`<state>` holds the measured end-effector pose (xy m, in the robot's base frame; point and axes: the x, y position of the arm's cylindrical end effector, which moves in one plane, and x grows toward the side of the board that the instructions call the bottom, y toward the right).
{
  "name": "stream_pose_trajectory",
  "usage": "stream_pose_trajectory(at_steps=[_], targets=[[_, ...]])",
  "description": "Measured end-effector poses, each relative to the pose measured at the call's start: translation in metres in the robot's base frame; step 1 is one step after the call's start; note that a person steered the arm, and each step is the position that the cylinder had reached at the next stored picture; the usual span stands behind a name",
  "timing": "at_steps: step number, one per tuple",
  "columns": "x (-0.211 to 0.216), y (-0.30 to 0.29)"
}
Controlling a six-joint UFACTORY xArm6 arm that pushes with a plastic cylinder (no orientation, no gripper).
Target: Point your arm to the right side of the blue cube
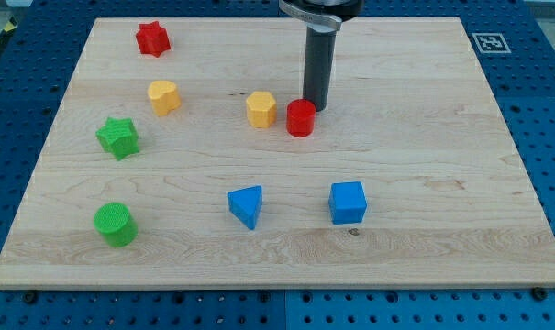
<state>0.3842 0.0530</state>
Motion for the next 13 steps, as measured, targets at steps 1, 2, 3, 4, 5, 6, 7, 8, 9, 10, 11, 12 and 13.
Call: stream_pose_trajectory(at_steps=[1, 2, 3, 4, 5, 6, 7, 8, 9, 10, 11, 12, 13], targets=[[0.015, 0.054], [0.021, 0.057], [0.021, 0.057], [0.021, 0.057], [0.032, 0.066], [0.047, 0.078], [0.057, 0.088], [0.087, 0.103], [0.103, 0.106], [0.104, 0.106], [0.128, 0.102], [0.151, 0.092], [0.164, 0.087]])
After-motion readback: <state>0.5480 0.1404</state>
